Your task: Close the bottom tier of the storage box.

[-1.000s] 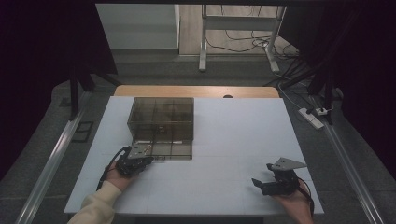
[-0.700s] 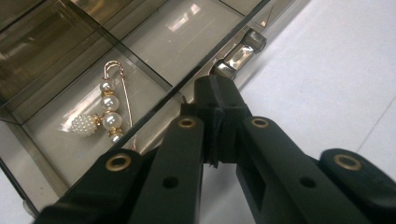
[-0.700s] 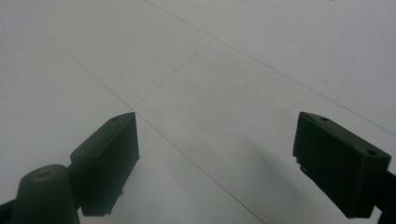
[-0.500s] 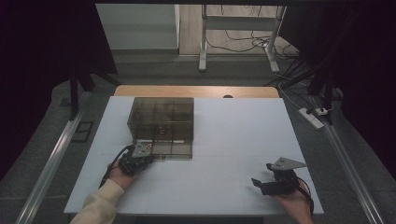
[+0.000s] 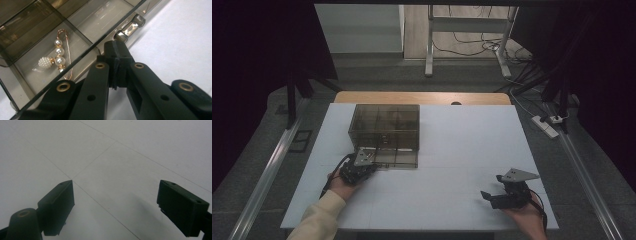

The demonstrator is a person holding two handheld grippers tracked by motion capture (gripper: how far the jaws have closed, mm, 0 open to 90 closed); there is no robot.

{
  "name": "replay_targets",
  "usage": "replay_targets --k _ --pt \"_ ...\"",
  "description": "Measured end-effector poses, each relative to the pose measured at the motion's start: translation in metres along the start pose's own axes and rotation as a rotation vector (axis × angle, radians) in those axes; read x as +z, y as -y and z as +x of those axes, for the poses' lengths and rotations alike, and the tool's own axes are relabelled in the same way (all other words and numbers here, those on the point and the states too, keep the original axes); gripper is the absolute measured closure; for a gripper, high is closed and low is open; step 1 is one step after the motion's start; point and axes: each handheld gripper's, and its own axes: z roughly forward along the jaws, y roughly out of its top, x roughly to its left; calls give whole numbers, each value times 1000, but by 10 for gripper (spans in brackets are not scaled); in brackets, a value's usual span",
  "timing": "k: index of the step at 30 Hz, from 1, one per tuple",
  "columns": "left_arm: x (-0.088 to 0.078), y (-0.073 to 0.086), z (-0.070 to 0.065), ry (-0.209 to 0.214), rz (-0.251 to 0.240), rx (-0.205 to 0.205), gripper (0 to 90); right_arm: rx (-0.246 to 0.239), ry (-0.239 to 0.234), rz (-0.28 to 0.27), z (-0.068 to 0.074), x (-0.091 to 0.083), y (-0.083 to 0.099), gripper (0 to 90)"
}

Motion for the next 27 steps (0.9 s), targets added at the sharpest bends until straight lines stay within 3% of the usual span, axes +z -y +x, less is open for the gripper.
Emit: replay_targets --k 27 --pt "7 -10 10 -30 -17 -1 890 -12 2 -12 2 1 -3 139"
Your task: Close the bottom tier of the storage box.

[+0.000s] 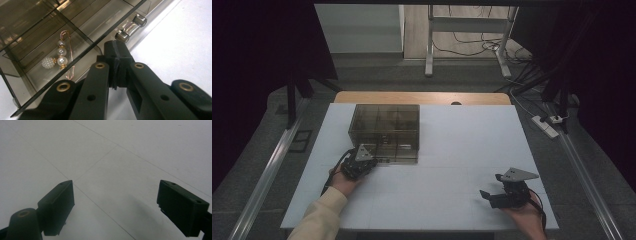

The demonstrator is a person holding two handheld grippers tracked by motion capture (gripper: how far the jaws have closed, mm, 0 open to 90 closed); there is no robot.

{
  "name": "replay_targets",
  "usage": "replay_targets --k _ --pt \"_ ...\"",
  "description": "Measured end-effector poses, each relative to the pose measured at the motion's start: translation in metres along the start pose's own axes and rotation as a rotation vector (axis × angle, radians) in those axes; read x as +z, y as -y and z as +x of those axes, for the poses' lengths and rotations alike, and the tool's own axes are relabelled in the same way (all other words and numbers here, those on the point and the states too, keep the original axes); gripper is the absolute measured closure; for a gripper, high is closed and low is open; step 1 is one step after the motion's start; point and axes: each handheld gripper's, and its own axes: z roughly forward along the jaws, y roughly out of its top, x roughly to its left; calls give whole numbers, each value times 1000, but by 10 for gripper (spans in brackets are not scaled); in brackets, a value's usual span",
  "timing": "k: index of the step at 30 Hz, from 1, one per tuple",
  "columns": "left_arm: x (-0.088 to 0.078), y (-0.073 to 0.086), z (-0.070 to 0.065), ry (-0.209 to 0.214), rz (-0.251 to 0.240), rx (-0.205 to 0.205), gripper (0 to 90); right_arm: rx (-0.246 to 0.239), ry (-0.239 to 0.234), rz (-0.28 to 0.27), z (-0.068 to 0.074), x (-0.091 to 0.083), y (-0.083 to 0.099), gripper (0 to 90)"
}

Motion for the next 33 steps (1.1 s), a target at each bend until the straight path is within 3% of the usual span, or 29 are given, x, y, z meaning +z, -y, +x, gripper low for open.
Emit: replay_targets --k 33 --pt "17 -19 17 -34 -10 -14 889 -5 2 7 0 1 1 139"
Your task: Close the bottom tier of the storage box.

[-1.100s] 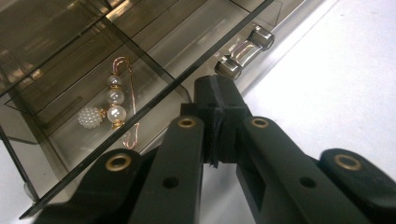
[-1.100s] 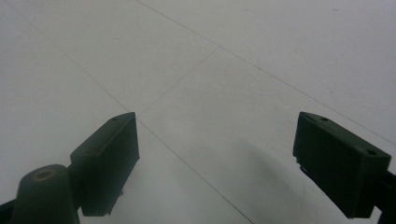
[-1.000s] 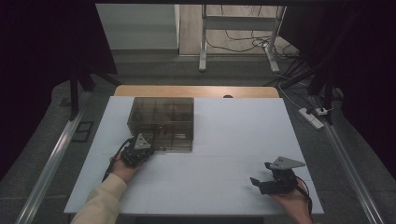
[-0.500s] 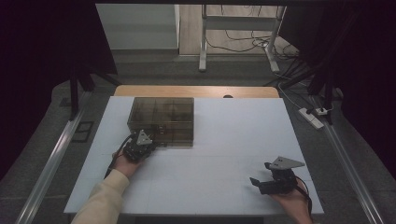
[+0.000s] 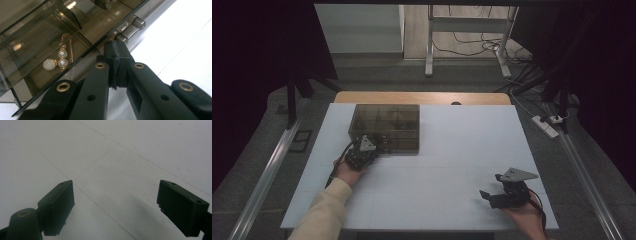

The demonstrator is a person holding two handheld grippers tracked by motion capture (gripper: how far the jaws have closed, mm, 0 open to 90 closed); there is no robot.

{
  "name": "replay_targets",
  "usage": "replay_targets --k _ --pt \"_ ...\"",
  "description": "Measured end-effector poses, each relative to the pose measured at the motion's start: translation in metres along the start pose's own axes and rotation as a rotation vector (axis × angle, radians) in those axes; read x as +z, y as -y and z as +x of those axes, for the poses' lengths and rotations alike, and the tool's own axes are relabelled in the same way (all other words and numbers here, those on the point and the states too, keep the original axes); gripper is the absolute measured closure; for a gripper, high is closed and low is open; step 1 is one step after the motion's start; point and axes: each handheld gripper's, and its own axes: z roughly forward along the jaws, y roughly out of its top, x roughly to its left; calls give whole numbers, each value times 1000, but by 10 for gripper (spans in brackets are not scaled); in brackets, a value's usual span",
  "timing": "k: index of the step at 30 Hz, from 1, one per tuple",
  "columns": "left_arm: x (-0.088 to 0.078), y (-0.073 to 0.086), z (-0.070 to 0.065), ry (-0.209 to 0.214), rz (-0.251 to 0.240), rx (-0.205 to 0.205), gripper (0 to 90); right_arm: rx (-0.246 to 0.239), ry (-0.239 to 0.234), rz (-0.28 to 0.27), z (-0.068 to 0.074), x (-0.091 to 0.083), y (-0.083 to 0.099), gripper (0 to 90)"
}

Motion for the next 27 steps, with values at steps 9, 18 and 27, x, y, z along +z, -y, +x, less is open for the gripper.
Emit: replay_targets --k 9,18,27 --pt "4 -3 5 -9 -9 -13 890 0 -1 2 0 0 0 139" --pt "6 -7 8 -13 -23 -32 889 0 -1 3 0 0 0 139" --pt "5 -8 6 -9 -23 -30 889 2 0 1 0 0 0 139"
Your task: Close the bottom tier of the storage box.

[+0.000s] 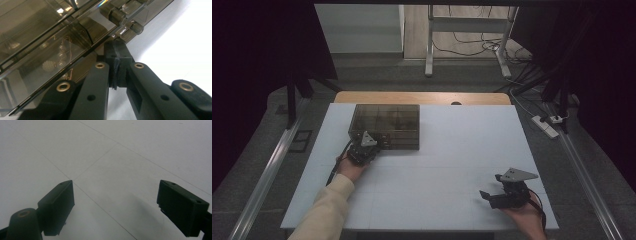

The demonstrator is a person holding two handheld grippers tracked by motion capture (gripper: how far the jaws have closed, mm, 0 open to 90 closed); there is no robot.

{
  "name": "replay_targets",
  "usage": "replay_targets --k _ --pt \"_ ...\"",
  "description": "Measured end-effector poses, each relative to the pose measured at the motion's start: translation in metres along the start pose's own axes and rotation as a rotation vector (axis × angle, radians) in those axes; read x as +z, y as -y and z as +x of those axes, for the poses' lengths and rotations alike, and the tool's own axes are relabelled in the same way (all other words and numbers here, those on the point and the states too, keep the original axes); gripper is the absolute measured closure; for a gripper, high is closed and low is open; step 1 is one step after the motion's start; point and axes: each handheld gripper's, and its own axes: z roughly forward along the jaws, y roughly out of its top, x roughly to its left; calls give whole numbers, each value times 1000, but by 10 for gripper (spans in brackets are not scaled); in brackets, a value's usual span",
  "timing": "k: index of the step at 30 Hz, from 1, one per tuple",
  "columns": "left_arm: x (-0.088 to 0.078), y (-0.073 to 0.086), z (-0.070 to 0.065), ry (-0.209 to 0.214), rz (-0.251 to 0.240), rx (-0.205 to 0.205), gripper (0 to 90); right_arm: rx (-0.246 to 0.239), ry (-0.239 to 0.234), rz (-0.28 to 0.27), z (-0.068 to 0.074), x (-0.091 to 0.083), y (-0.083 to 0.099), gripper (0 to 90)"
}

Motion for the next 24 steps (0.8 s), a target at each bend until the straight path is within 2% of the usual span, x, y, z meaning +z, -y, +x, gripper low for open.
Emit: replay_targets --k 7,12,21,24 --pt "-12 3 -3 12 -16 2 890 2 -1 -5 -1 -2 1 139" --pt "-21 9 -6 37 -33 -9 889 19 -8 -15 -3 -2 1 139" --pt "-30 10 -6 52 -63 -32 890 3 -26 -17 -2 1 -2 139" --pt "-34 12 -8 61 -65 -26 890 4 -27 -20 -3 0 -1 139"
